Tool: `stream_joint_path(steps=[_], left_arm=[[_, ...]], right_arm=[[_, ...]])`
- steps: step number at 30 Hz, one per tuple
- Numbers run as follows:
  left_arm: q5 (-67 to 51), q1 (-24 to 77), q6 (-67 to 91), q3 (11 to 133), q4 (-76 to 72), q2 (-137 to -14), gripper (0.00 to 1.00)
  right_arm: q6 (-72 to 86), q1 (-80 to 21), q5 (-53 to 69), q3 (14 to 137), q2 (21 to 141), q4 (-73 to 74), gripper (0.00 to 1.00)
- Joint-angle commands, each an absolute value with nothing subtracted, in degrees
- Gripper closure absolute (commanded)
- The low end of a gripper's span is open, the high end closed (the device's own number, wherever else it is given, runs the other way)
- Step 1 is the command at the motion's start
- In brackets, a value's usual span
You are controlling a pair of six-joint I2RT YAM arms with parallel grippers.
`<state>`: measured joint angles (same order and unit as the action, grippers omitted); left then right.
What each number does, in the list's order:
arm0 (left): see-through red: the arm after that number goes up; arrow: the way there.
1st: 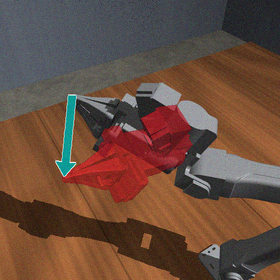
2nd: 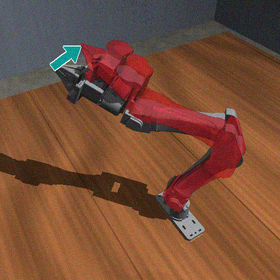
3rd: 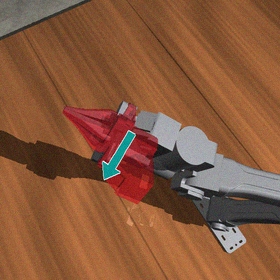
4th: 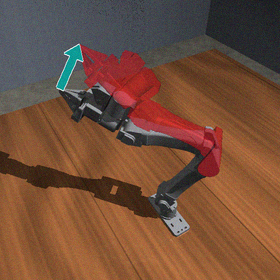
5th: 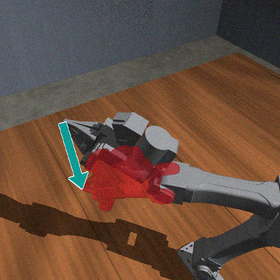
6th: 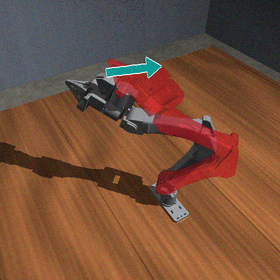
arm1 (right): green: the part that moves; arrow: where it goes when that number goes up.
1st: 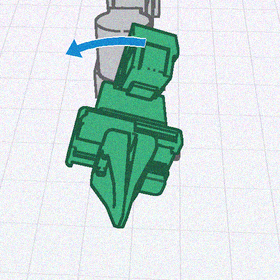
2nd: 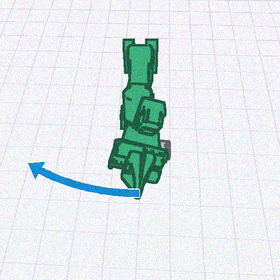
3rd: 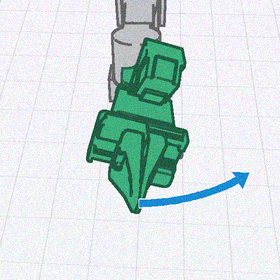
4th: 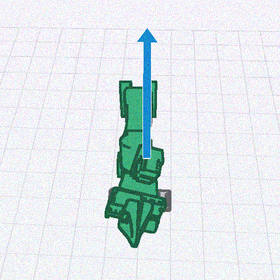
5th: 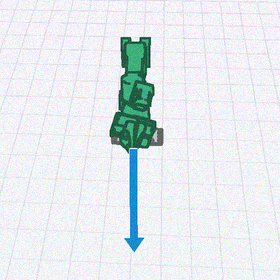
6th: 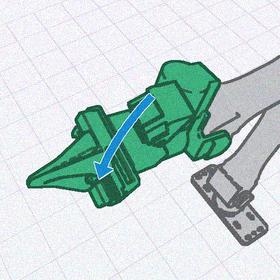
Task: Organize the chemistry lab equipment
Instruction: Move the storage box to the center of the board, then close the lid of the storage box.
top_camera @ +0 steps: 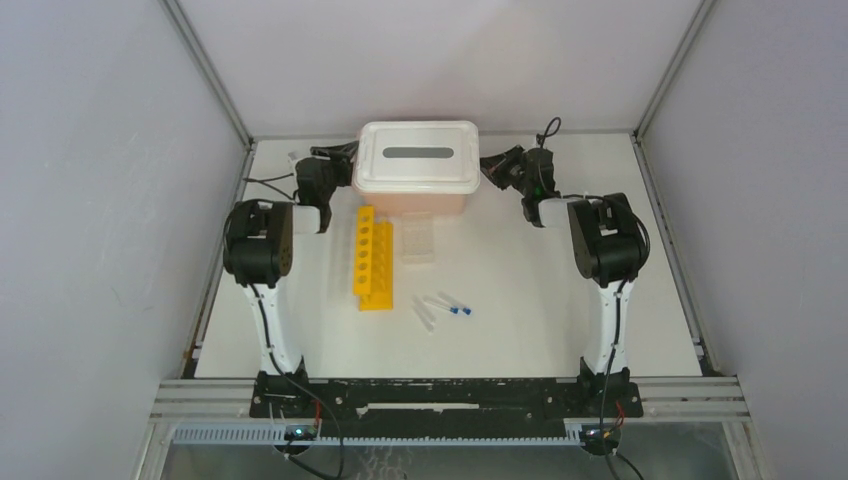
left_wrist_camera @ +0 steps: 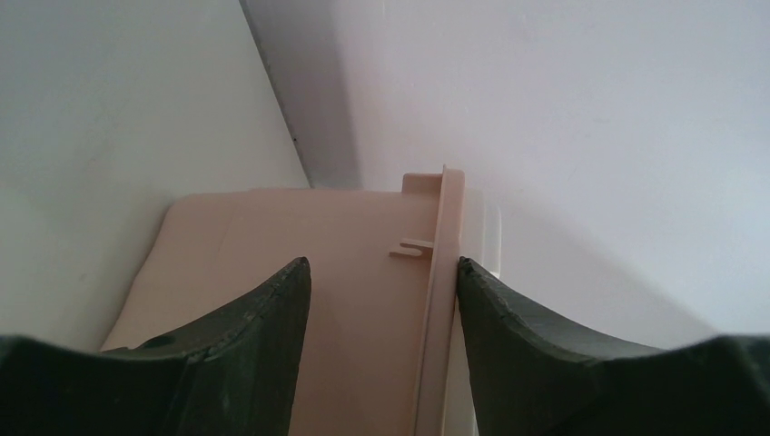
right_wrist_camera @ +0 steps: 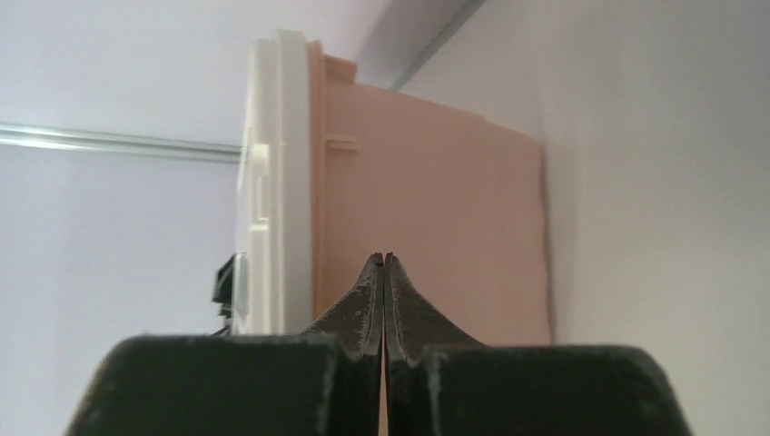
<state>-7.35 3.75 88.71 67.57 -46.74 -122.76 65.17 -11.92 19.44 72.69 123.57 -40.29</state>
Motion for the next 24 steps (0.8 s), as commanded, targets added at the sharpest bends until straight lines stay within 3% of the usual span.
stream_joint_path(steps=[1,17,24], left_arm=[[-9.3,3.0,80.8,70.4,-39.4,-120.7,0.36],[-2.7,0.2,67.9,70.0,-28.7,-116.3,0.36],[-0.9,0.2,65.8,68.6,-31.6,-114.8,0.35]], right_arm=[[58.3,-11.3,14.3,74.1,119.4,-32.9,0.98],[42.7,-14.9,4.6,89.2,118.1,-9.5,0.98],[40.4,-16.1,4.7,96.0,120.5,-4.2,0.98]])
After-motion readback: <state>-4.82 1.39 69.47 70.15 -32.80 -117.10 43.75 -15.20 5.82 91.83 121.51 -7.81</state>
